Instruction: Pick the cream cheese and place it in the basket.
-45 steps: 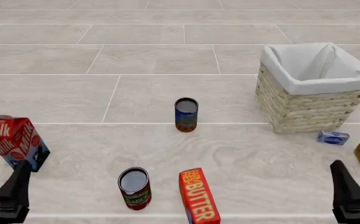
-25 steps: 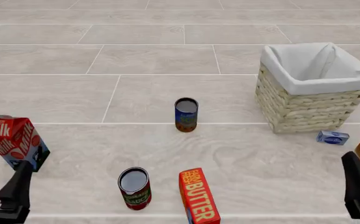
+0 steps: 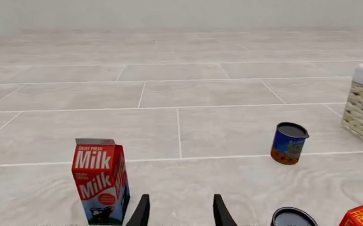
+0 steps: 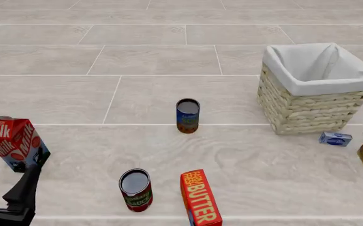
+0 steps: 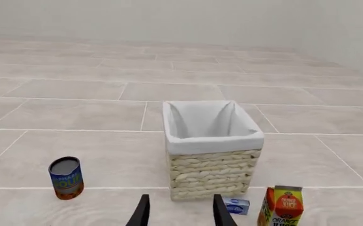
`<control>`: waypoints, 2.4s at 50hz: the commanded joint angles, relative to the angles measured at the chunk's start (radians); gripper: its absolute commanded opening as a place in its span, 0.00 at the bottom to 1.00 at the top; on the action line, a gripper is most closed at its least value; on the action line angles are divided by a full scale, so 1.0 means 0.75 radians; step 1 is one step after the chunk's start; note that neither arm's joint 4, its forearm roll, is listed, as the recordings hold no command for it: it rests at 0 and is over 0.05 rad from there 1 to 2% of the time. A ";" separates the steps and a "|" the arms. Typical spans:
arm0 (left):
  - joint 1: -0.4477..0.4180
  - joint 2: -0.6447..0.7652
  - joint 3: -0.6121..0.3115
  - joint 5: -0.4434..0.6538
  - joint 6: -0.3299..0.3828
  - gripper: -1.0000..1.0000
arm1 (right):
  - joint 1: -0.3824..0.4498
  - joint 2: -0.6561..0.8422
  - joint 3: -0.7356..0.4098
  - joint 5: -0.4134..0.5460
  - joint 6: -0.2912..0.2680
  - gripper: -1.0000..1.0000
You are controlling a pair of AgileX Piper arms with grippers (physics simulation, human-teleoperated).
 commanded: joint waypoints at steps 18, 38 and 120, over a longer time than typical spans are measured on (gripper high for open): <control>-0.054 0.045 0.000 0.016 0.004 1.00 | -0.213 0.478 -0.239 0.178 -0.496 1.00; -0.087 0.076 0.000 0.010 0.006 1.00 | -0.286 0.724 -0.352 0.267 -0.746 1.00; -0.134 0.313 0.001 -0.134 0.031 1.00 | -0.356 1.624 -0.688 0.109 -1.308 1.00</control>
